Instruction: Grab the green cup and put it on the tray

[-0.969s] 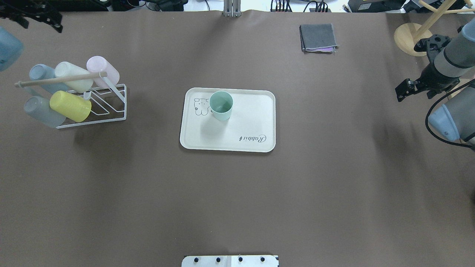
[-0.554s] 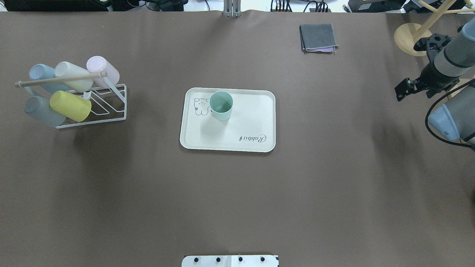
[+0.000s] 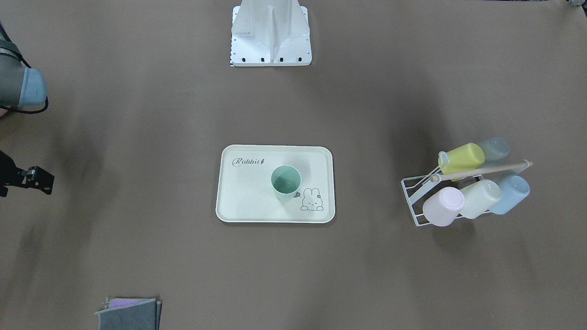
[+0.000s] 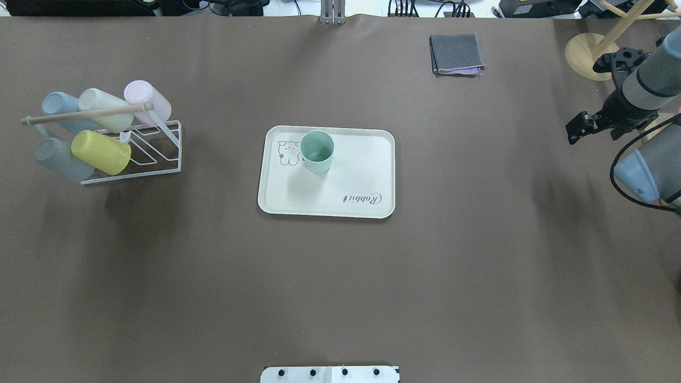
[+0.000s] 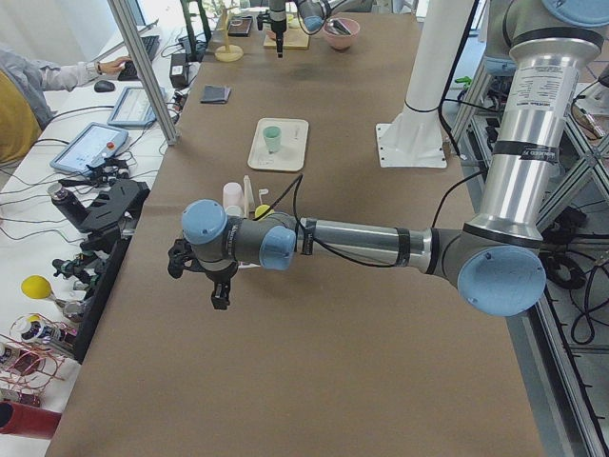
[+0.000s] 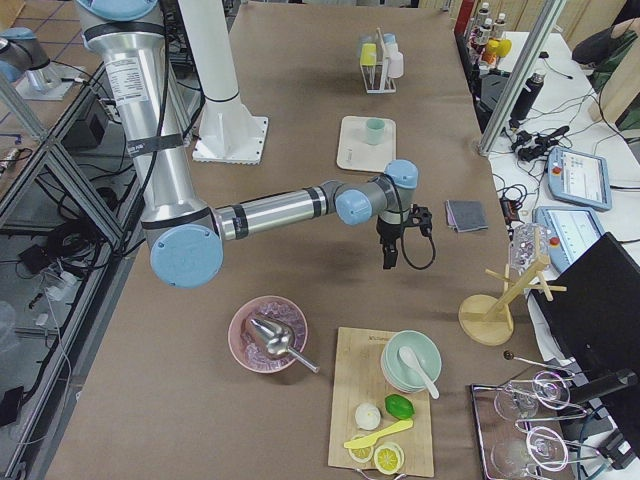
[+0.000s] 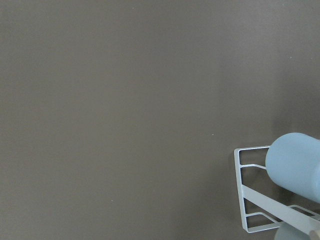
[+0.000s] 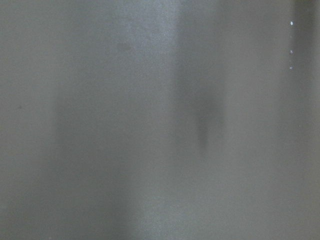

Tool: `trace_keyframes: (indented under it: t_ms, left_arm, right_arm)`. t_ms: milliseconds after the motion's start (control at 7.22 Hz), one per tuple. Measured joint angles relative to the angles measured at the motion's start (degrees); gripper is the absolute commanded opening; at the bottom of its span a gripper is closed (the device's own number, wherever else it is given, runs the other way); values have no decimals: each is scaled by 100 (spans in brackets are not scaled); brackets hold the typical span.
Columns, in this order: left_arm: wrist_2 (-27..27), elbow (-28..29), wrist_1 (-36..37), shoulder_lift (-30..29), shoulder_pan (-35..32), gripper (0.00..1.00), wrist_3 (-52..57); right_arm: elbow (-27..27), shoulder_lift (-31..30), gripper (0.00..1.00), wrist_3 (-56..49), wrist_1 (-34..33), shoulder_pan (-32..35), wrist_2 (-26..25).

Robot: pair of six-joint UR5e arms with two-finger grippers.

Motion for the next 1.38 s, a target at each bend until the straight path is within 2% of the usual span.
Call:
trace_keyframes:
  t_ms: [138,415,831,1385]
  left_arm:
    - [269,-7,172,29,-14,99,405]
    - [394,-75,518,168,-118,99,697]
    - [165,-333,741,324,-326,99,741]
    - [104,-455,1059,303,-327,99,746]
  right_arm:
    - [-17,3,100,0,2,-1,0]
    - [-80,6,100,-18,8,-5,-1]
    - [-452,110,100,-80,318,-25,-2]
    - [-562,139,100,-81,406,-53,0]
